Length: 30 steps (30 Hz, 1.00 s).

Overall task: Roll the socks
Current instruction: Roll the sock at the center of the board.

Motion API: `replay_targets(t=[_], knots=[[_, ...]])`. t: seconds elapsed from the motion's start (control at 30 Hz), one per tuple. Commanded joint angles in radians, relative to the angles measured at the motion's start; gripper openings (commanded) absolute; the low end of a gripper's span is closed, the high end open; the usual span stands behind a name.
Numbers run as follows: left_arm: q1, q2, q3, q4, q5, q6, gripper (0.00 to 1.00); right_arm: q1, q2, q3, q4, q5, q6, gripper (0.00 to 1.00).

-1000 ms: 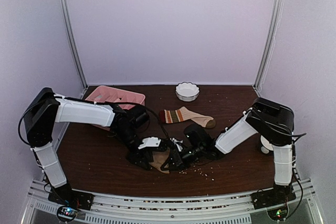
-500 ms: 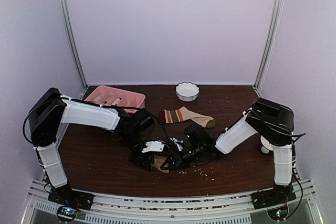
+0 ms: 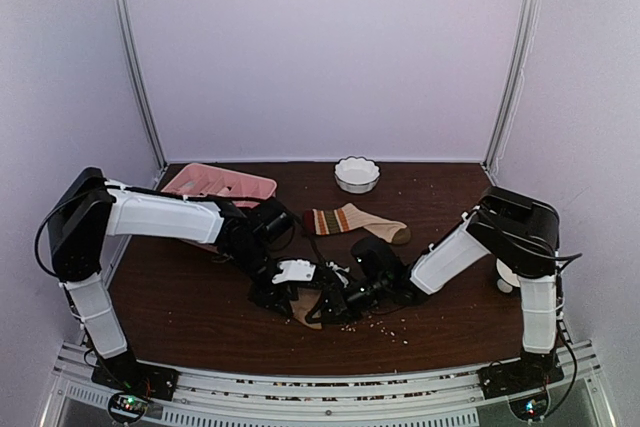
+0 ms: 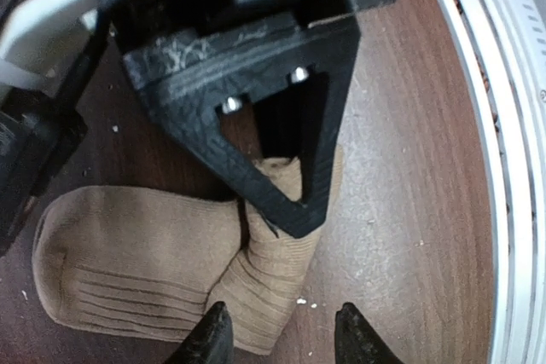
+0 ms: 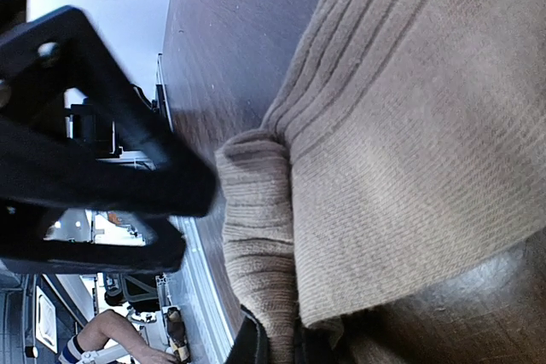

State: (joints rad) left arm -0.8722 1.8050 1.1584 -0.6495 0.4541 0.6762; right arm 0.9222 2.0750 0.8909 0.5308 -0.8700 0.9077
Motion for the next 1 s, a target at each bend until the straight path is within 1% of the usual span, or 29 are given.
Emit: replay_targets(t=[0.0,0.1,0.23,0.27,0.33,0.43,0.47,0.5,0.53,0.57,0.6,0.63,0.73,0.77,0.8,0.83,0.87,0.97], knots=[[-0.005,0.063,0.023,0.044,-0.055,0.001,0.43,-0.008,0.093,-0.062,-0.139,0.115,0.007,0.00],[-0.005,0.083,0.025,0.056,-0.076,-0.003,0.42,-0.008,0.091,-0.066,-0.135,0.115,0.008,0.00],[-0.005,0.100,0.022,0.071,-0.098,-0.007,0.38,-0.007,0.091,-0.063,-0.131,0.113,0.010,0.00],[-0.005,0.105,0.021,0.071,-0.097,-0.005,0.35,-0.008,0.090,-0.061,-0.131,0.111,0.011,0.00],[-0.004,0.115,0.023,0.064,-0.094,-0.002,0.27,-0.007,0.087,-0.062,-0.125,0.111,0.014,0.00],[-0.006,0.132,0.027,0.041,-0.088,0.009,0.07,-0.008,0.073,-0.071,-0.109,0.132,0.019,0.00],[-0.005,0.138,0.028,0.031,-0.082,0.014,0.02,-0.008,0.063,-0.075,-0.114,0.150,0.016,0.01],[-0.004,0.145,0.033,0.021,-0.077,0.016,0.00,-0.006,0.049,-0.080,-0.114,0.177,0.008,0.07],[-0.004,0.152,0.042,0.010,-0.066,0.014,0.00,-0.005,0.032,-0.088,-0.108,0.206,-0.004,0.24],[-0.002,0.162,0.053,-0.003,-0.055,0.009,0.00,-0.004,0.001,-0.096,-0.104,0.243,-0.024,0.36],[0.003,0.173,0.066,-0.017,-0.043,0.004,0.00,-0.004,-0.025,-0.107,-0.106,0.273,-0.044,0.44],[0.009,0.186,0.083,-0.034,-0.022,0.000,0.00,-0.003,-0.052,-0.116,-0.115,0.305,-0.073,0.47],[0.052,0.228,0.135,-0.090,0.050,-0.021,0.00,0.000,-0.139,-0.154,-0.146,0.415,-0.169,0.51],[0.065,0.244,0.152,-0.108,0.074,-0.027,0.00,0.000,-0.167,-0.177,-0.152,0.449,-0.194,0.56],[0.079,0.258,0.168,-0.125,0.102,-0.030,0.00,0.000,-0.193,-0.195,-0.155,0.480,-0.223,0.68],[0.090,0.269,0.181,-0.140,0.124,-0.034,0.00,0.001,-0.220,-0.214,-0.156,0.511,-0.246,0.92],[0.101,0.280,0.189,-0.150,0.147,-0.040,0.00,0.001,-0.243,-0.234,-0.158,0.550,-0.268,0.99],[0.129,0.306,0.214,-0.187,0.215,-0.040,0.00,0.010,-0.318,-0.300,-0.153,0.668,-0.331,0.99]])
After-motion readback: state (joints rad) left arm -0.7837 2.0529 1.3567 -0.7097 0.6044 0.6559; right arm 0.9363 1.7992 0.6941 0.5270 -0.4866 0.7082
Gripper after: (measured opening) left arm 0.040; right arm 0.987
